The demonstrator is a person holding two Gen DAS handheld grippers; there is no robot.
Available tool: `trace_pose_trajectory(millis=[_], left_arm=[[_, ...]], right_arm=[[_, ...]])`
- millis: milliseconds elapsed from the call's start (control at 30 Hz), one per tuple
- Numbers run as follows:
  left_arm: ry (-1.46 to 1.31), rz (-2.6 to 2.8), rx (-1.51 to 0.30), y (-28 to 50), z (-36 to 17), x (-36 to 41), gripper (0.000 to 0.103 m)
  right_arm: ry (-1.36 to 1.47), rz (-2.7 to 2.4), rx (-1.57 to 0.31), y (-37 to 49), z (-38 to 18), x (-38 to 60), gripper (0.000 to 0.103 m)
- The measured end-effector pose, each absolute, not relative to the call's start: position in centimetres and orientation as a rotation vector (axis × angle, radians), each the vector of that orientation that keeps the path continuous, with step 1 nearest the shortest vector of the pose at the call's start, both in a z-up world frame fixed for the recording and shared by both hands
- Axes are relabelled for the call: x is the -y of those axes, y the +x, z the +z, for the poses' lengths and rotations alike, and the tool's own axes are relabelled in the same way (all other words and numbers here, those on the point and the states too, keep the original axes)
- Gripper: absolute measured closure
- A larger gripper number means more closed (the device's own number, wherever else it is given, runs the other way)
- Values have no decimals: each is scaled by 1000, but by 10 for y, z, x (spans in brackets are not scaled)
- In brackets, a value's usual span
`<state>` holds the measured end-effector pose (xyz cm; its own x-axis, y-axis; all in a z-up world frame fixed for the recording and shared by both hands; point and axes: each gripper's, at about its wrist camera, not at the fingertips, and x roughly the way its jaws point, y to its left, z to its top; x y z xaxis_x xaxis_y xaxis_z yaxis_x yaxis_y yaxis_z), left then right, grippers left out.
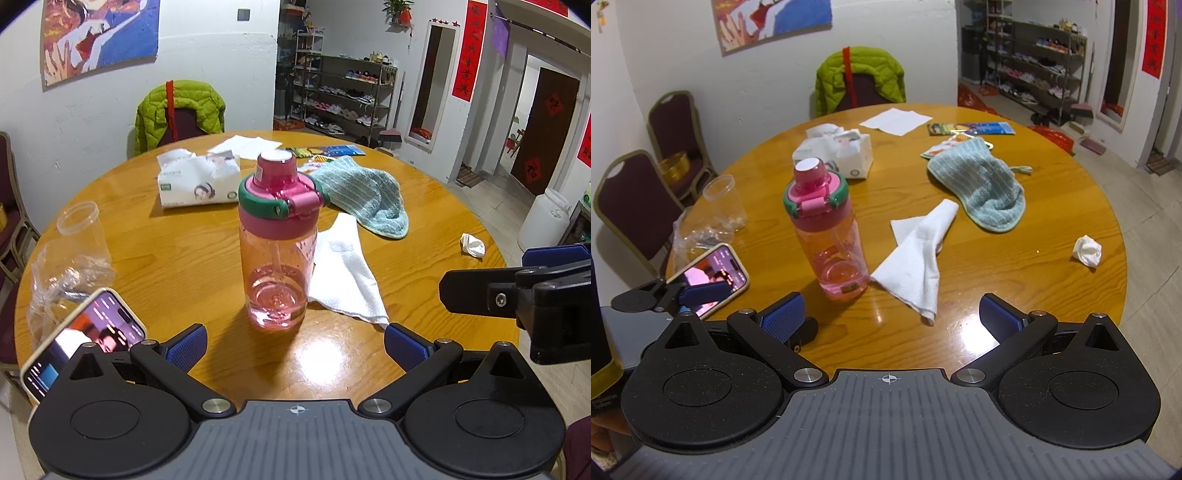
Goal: Clean container
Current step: 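Move both tools toward the pink water bottle and white paper towel, then grasp the pink bottle with the left tool while the right tool grasps the paper towel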
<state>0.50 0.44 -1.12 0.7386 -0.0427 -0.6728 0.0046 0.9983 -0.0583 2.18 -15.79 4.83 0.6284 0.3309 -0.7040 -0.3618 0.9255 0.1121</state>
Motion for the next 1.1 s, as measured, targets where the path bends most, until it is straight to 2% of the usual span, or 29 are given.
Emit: trace_pose_trajectory(millis=[333, 833, 967, 1100], left_arm=[[-64, -20, -773, 11, -38, -12, 1], [-28, -38, -756, 30, -73, -12, 1], [-4, -64, -720, 36, -83, -12, 1], [36, -93, -574, 36, -89, -16, 1]], right_arm=[[20, 411, -839, 34, 19, 161, 0], [265, 466, -874, 61, -41, 179, 0], [281, 476, -856, 70, -58, 179, 0], [267, 516, -828, 80, -74, 176, 0]])
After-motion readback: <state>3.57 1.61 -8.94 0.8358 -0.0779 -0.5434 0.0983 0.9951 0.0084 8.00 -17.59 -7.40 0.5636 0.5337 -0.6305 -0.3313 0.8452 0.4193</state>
